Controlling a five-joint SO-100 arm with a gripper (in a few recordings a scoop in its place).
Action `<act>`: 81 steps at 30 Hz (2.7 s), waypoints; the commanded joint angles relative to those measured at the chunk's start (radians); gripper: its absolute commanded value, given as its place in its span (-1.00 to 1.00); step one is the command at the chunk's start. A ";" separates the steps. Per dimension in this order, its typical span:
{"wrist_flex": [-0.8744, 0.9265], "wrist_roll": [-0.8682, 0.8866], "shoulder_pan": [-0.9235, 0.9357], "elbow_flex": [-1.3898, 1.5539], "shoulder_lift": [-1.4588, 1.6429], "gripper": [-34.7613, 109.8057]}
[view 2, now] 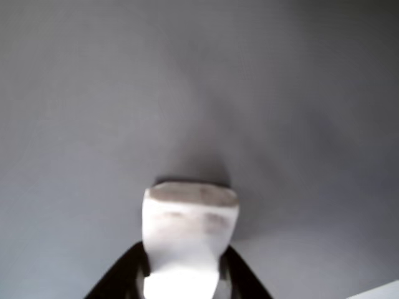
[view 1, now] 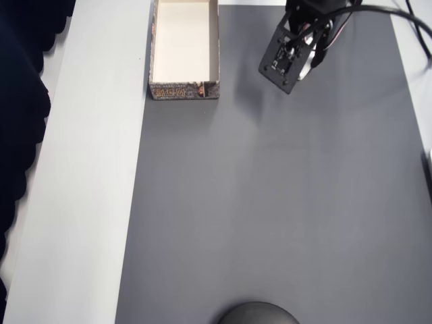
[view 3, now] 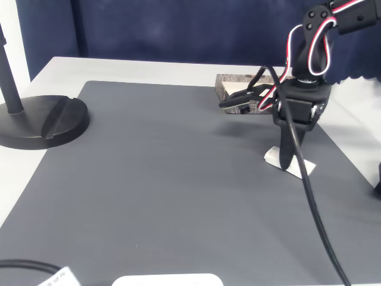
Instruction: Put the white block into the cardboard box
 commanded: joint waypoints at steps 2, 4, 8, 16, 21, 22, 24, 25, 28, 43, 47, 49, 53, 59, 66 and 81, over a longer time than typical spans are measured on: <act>0.017 0.009 -0.008 -0.021 0.031 -0.54; 0.026 0.061 -0.008 -0.043 0.046 -0.54; 0.098 0.074 -0.009 -0.097 0.084 -0.54; 0.250 0.097 0.067 -0.284 0.130 -0.54; 0.327 0.138 0.179 -0.428 0.086 -0.54; 0.344 0.152 0.204 -0.463 0.064 -0.54; 0.359 0.170 0.244 -0.531 0.031 -0.54; 0.359 0.183 0.262 -0.565 0.011 -0.54; 0.371 0.218 0.316 -0.672 -0.067 -0.54; 0.433 0.407 0.561 -1.184 -0.477 -0.54; 0.443 0.420 0.584 -1.322 -0.563 -0.54; 0.443 0.423 0.591 -1.356 -0.591 -0.54; 0.443 0.431 0.601 -1.393 -0.637 -0.54; 0.446 0.497 0.609 -1.416 -0.655 -0.54; 0.451 0.914 0.600 -1.416 -0.655 -0.54; 0.431 1.448 0.609 -1.451 -0.689 -0.54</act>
